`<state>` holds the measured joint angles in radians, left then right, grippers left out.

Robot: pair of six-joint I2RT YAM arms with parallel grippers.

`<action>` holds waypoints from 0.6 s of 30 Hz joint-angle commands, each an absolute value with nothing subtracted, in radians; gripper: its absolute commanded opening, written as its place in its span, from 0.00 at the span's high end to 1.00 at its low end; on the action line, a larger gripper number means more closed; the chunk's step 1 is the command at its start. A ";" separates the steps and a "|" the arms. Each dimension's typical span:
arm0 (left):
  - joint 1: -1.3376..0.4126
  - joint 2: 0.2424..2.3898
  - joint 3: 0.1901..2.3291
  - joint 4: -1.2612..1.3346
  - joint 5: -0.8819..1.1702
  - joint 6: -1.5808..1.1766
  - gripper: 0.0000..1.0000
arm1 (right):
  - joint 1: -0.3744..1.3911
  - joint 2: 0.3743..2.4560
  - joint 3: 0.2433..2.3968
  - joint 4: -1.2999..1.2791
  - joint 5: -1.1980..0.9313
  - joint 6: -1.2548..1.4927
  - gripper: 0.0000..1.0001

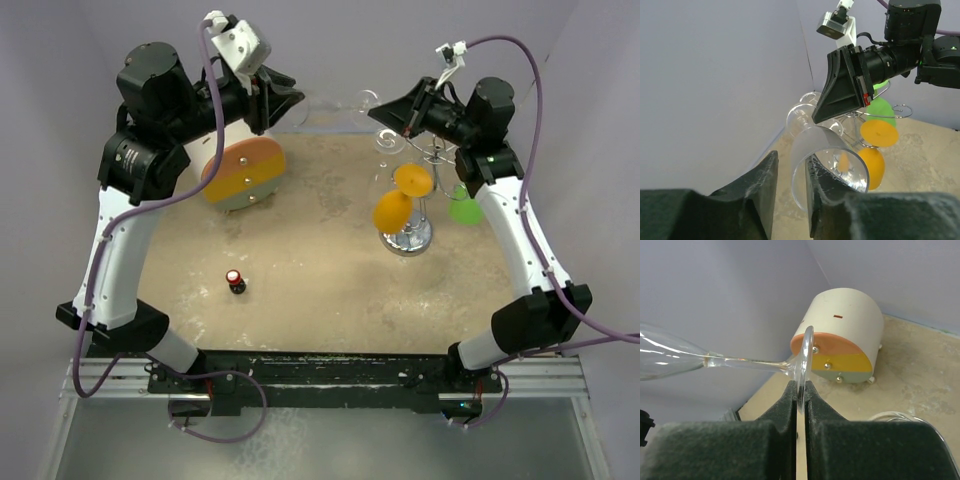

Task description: Place the wine glass upside down on the wine glass rack

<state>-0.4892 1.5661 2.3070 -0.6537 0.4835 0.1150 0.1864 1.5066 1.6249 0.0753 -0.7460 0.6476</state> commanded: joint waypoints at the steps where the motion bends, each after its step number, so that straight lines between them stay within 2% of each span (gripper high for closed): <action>1: -0.489 1.506 2.291 -0.606 0.498 0.113 0.63 | 0.156 1.449 1.681 0.074 -0.735 0.572 1.00; 5: -0.489 1.469 2.270 -0.636 0.486 0.146 0.45 | 0.119 1.419 1.675 0.054 -0.727 0.535 1.00; 10: -0.487 1.409 2.242 -0.676 0.436 0.215 0.30 | 0.074 1.368 1.681 0.002 -0.720 0.435 1.00; 18: -0.469 1.349 2.238 -0.697 0.309 0.274 0.13 | 0.073 1.295 1.814 -0.330 -0.757 -0.094 1.00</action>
<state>-0.4812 1.3716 2.2337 -0.7074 0.3950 0.2295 0.0708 1.3636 1.7081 -0.1616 -0.7254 0.2455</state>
